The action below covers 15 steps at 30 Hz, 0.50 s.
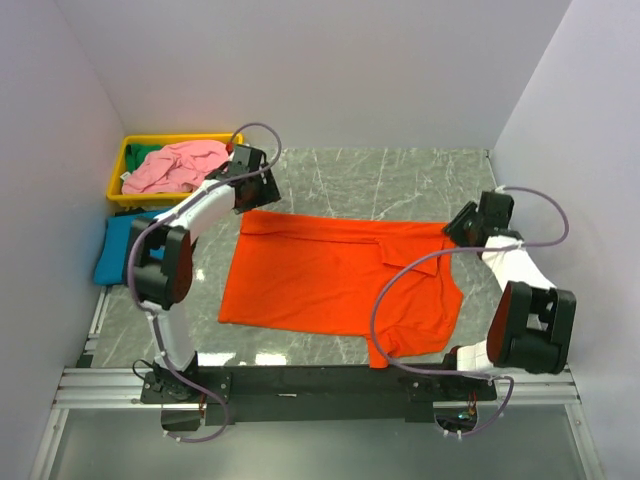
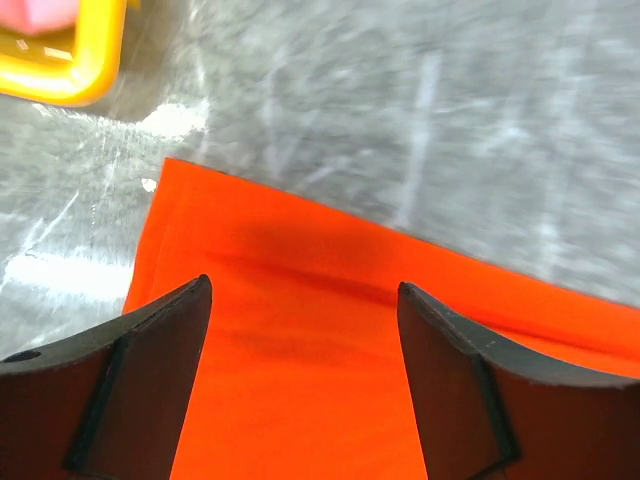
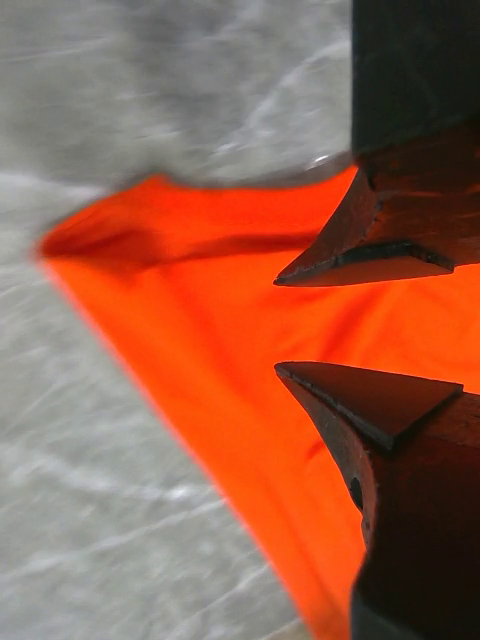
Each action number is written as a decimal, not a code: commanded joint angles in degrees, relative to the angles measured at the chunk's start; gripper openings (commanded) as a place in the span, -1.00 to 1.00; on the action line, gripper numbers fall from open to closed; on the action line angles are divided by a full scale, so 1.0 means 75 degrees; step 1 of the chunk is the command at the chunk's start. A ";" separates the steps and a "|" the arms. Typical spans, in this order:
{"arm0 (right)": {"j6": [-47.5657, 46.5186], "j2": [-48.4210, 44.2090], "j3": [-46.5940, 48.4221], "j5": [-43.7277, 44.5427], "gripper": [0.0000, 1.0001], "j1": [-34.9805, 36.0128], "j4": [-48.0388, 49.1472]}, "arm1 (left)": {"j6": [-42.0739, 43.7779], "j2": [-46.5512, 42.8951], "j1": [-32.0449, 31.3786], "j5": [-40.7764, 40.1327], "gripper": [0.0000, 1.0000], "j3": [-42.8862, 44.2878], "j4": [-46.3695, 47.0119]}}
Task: Fold and stack the t-shirts
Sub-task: Fold the tshirt
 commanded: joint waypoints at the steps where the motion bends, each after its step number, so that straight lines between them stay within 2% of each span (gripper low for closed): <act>1: 0.0098 -0.0606 -0.0897 0.0096 -0.13 -0.0016 -0.0394 | 0.0228 -0.1212 -0.0190 -0.0367 0.61 -0.0101 -0.0189; 7: 0.0239 -0.0972 -0.1637 -0.0466 -0.13 -0.0016 -0.0359 | 0.0427 -0.2817 -0.0366 -0.0648 0.62 -0.1354 -0.0178; 15: 0.0310 -0.0727 -0.1990 -0.0666 -0.16 -0.0005 0.0086 | 0.0697 -0.4378 -0.0448 -0.0976 0.64 -0.3170 0.0243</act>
